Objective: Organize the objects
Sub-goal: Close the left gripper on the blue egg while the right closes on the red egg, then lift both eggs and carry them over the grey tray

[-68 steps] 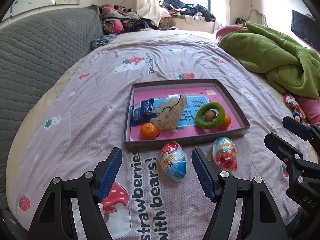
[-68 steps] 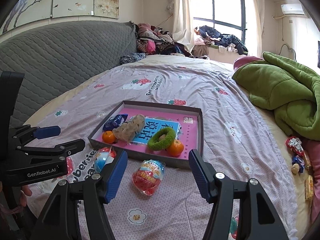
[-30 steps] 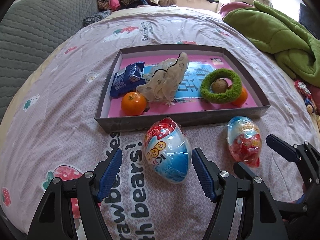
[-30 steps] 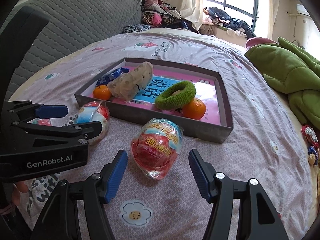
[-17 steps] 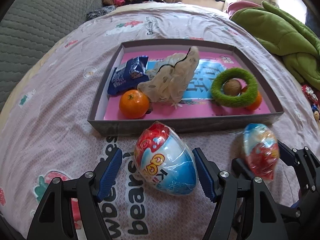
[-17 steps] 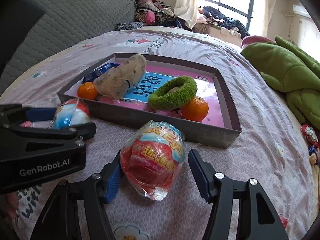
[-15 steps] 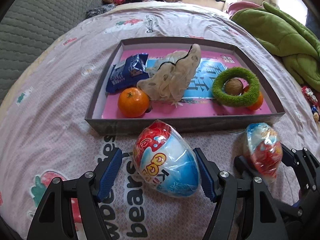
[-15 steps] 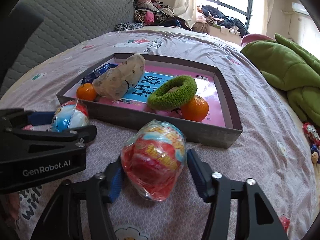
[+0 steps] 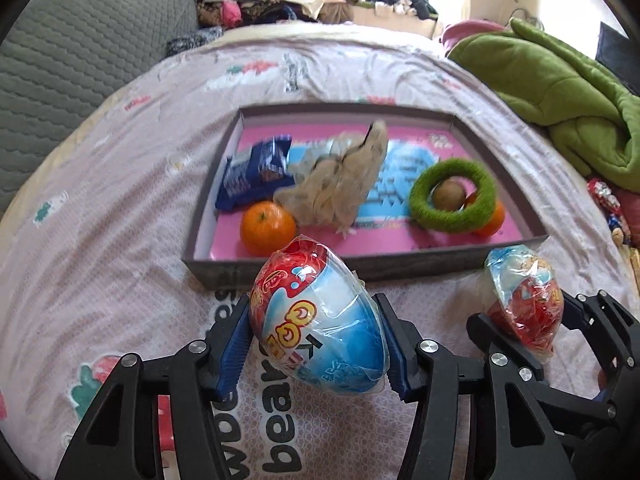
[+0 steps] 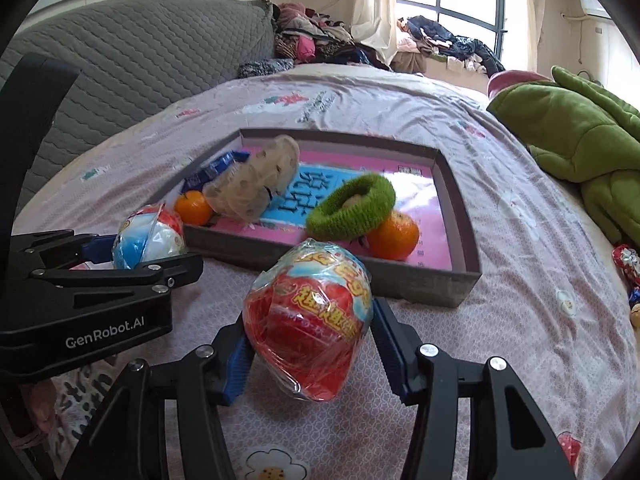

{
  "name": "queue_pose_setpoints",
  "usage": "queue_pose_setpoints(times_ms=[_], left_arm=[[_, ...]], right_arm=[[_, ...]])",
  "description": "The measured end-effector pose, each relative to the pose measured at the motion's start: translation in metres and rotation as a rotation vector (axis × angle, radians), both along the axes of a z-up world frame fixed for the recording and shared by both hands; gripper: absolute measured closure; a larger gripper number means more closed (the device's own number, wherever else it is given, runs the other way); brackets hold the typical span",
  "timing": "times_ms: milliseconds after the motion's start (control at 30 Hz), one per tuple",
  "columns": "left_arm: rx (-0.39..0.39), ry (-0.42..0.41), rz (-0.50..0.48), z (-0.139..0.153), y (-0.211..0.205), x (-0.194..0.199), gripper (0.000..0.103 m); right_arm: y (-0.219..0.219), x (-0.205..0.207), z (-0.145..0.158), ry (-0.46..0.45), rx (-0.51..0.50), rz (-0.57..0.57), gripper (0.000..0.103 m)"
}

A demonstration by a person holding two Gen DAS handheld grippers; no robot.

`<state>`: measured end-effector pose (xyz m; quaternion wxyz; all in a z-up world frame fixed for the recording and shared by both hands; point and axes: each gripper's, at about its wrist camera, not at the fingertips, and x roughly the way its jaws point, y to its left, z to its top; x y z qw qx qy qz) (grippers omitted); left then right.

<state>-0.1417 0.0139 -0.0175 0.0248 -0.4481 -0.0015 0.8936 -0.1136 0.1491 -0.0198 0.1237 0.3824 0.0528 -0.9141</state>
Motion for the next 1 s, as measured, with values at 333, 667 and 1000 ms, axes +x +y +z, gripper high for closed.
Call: queue_pose_setpoints(times_ms=[333,667,1000], left_arm=[[-0.025,0.102,0.005,0.043,-0.003,0.002,0.044],[-0.027,0.179,0.001,0.075,-0.008,0.004,0.044],[-0.051,0.227,-0.007,0.088,-0.002,-0.010,0.044]], right_arm=[[0.004,0.004,0.041,0.075,-0.031,-0.002,0.048],[0.010,-0.001,0.076,0.151,-0.039,-0.014,0.048],[0.017,-0.024,0.097,0.207,-0.059,-0.011,0.048]])
